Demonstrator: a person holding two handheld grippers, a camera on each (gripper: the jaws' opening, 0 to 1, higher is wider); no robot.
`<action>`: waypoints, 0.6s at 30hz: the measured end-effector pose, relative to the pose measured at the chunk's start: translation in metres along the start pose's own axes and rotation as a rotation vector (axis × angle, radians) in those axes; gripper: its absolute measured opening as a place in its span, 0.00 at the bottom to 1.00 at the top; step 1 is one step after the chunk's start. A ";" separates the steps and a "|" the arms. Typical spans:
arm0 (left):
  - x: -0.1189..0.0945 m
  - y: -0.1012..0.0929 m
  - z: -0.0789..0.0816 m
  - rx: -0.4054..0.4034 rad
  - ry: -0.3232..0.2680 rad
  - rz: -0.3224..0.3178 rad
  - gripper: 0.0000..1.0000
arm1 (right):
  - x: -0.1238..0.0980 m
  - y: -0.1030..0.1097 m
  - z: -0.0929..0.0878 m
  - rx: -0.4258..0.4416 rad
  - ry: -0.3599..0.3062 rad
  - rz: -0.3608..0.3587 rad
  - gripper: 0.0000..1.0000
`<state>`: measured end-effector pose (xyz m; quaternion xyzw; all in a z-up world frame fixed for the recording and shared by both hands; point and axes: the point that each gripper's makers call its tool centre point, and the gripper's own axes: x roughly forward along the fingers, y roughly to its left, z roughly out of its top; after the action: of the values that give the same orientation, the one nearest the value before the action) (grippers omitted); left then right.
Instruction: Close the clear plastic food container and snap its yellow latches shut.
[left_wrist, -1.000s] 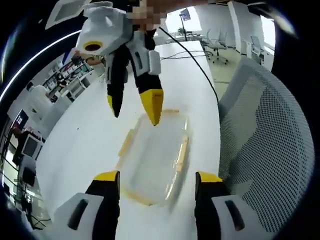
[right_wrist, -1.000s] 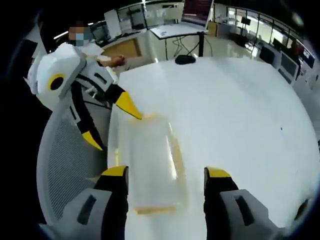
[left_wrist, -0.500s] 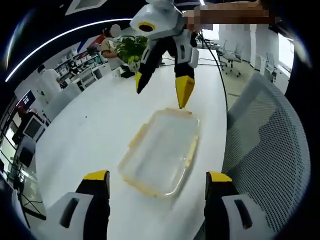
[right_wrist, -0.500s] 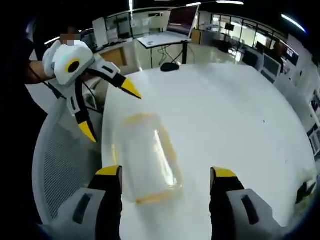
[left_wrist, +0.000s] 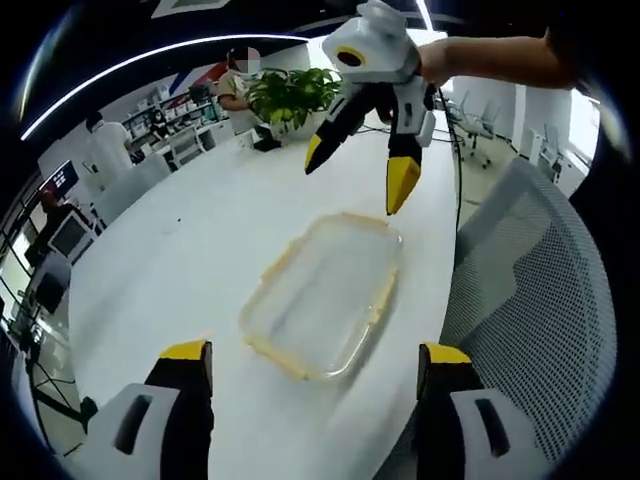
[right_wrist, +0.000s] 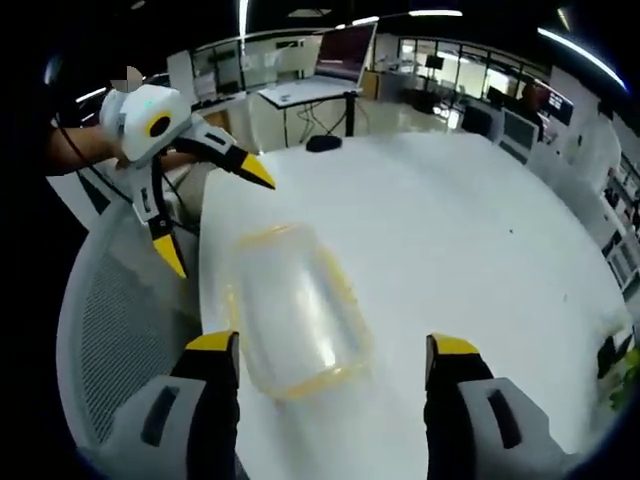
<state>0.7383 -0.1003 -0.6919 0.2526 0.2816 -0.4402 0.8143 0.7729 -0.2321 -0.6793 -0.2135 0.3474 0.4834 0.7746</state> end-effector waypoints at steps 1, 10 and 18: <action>0.000 -0.001 0.000 -0.006 -0.003 -0.001 0.81 | 0.000 0.000 -0.001 0.000 -0.002 -0.005 0.74; 0.002 0.002 -0.003 -0.063 -0.030 0.010 0.83 | -0.005 0.007 -0.010 0.055 -0.056 -0.048 0.75; 0.004 0.004 -0.005 -0.094 -0.048 0.022 0.82 | -0.007 0.013 -0.022 0.089 -0.092 -0.086 0.74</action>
<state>0.7426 -0.0970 -0.6979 0.2065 0.2794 -0.4237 0.8365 0.7520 -0.2454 -0.6890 -0.1710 0.3234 0.4430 0.8185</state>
